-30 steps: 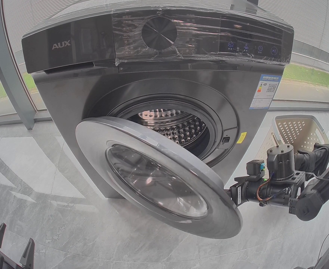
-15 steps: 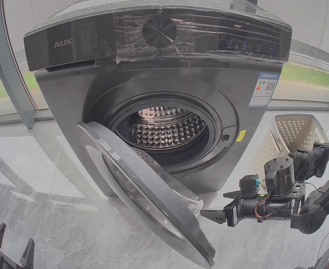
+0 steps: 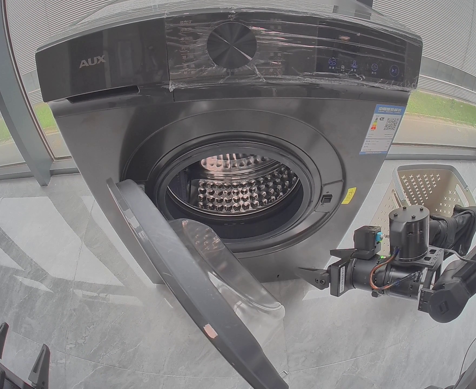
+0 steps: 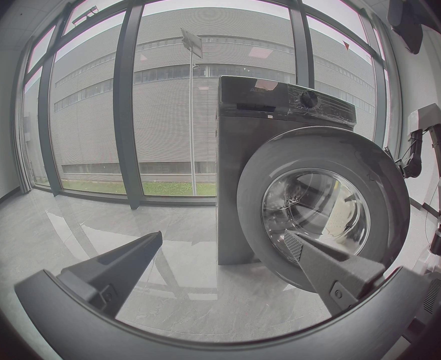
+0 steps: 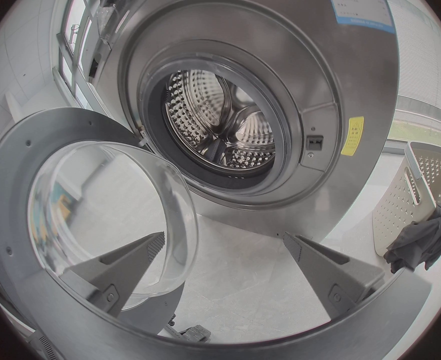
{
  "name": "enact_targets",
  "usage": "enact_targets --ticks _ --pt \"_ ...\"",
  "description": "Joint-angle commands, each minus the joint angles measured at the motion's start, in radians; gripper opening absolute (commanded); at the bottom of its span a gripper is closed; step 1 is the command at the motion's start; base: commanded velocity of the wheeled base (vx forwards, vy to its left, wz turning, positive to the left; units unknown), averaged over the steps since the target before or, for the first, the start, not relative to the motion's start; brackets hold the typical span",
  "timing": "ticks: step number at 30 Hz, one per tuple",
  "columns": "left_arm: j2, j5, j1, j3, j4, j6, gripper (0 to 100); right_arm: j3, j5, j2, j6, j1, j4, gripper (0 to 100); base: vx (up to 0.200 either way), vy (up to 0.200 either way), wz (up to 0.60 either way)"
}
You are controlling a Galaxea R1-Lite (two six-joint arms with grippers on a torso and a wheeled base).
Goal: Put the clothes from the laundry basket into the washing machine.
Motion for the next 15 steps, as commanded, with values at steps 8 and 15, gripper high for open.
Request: enact_targets --ticks 8,15 --pt "-0.018 0.000 0.000 0.016 0.000 0.000 100 -0.027 0.001 0.149 -0.003 0.029 0.001 100 0.000 0.000 0.00" --pt "-0.018 0.000 0.000 0.016 0.000 0.000 100 -0.014 0.002 0.152 0.003 0.093 0.000 100 0.000 0.000 0.00"
